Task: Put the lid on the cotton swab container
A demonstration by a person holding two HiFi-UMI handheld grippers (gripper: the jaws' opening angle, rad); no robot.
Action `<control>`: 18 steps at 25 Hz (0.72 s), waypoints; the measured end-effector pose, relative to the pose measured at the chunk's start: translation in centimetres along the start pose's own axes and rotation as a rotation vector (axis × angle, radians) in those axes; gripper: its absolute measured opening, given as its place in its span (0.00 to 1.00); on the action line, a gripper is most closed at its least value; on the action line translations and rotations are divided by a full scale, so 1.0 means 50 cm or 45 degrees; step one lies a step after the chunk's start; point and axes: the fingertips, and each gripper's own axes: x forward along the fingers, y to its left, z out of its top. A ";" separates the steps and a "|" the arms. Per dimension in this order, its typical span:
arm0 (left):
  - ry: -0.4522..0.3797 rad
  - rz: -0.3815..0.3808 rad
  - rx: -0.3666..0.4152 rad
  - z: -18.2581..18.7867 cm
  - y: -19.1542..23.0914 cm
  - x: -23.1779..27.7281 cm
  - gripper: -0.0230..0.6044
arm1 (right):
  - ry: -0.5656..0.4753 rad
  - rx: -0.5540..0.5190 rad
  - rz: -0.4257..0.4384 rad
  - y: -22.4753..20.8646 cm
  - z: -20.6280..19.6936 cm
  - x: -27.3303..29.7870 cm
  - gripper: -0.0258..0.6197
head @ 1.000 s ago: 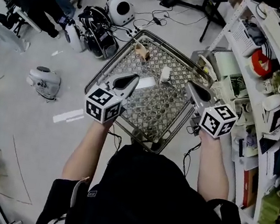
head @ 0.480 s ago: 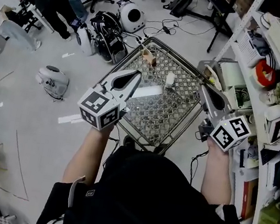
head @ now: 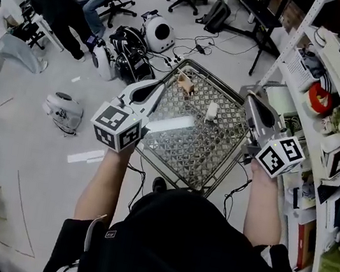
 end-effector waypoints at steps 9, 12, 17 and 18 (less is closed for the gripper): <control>-0.011 0.078 -0.046 -0.037 0.050 -0.025 0.05 | 0.056 0.031 -0.063 -0.001 -0.040 0.006 0.05; -0.034 0.064 -0.064 -0.045 0.048 -0.028 0.05 | 0.075 0.036 -0.058 0.005 -0.053 0.007 0.05; -0.023 0.058 -0.065 -0.059 0.042 -0.027 0.05 | 0.080 0.032 -0.035 0.016 -0.059 0.010 0.05; -0.017 0.053 -0.065 -0.061 0.040 -0.026 0.05 | 0.080 0.032 -0.033 0.016 -0.060 0.010 0.05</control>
